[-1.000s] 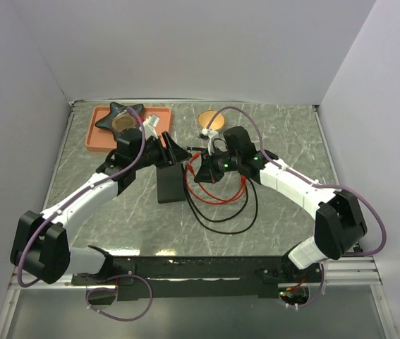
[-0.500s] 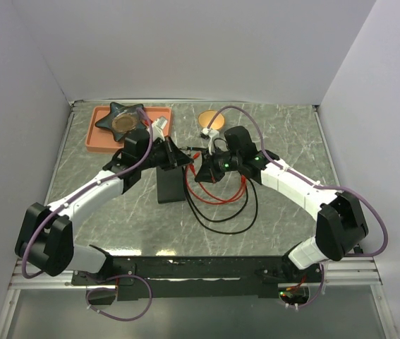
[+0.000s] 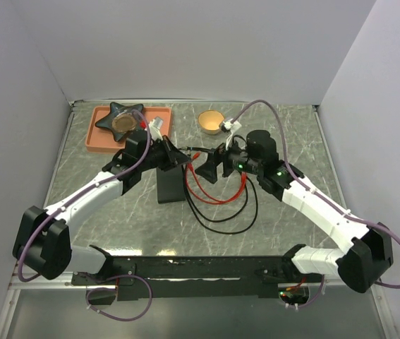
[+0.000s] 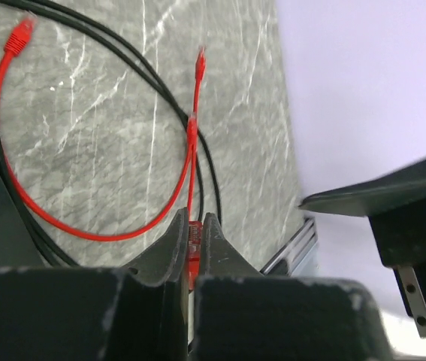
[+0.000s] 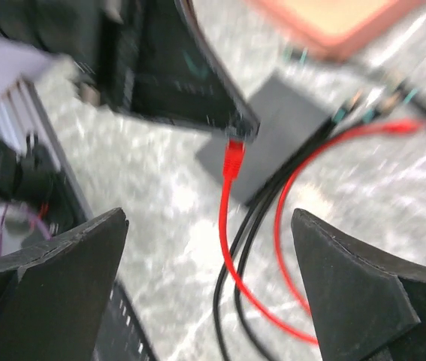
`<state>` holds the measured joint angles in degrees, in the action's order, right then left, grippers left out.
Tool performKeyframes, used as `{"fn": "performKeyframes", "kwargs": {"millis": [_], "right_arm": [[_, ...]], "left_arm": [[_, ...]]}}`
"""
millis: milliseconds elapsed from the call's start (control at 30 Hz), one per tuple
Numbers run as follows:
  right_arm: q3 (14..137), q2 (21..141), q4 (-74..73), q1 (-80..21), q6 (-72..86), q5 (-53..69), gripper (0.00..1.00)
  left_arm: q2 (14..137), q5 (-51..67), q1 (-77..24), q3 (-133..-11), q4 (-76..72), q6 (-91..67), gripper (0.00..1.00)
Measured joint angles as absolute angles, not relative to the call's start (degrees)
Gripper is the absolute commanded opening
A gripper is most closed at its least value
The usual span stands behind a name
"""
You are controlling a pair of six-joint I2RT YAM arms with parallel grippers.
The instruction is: Insert the plug into the switch port
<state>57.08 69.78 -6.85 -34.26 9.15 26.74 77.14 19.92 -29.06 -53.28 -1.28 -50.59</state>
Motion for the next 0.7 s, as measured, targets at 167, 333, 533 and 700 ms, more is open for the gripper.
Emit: {"fn": "performKeyframes", "kwargs": {"millis": [167,333,533,700], "right_arm": [[57.4,70.4,-4.6,-34.7,9.6,23.4,0.85],[57.4,74.3,-4.7,-35.6,10.9,21.4,0.78],[59.5,78.3,-4.0,-37.3,12.0,20.5,0.66],[62.2,80.9,-3.2,-38.4,12.5,20.4,0.50]], "left_arm": [[75.8,16.4,-29.4,-53.3,-0.5,-54.1,0.01],[75.5,14.2,-29.5,-53.3,1.8,-55.8,0.01],[75.0,13.5,-29.5,-53.3,2.1,-56.5,0.01],[74.7,13.2,-29.6,-53.3,2.1,-56.5,0.01]]}}
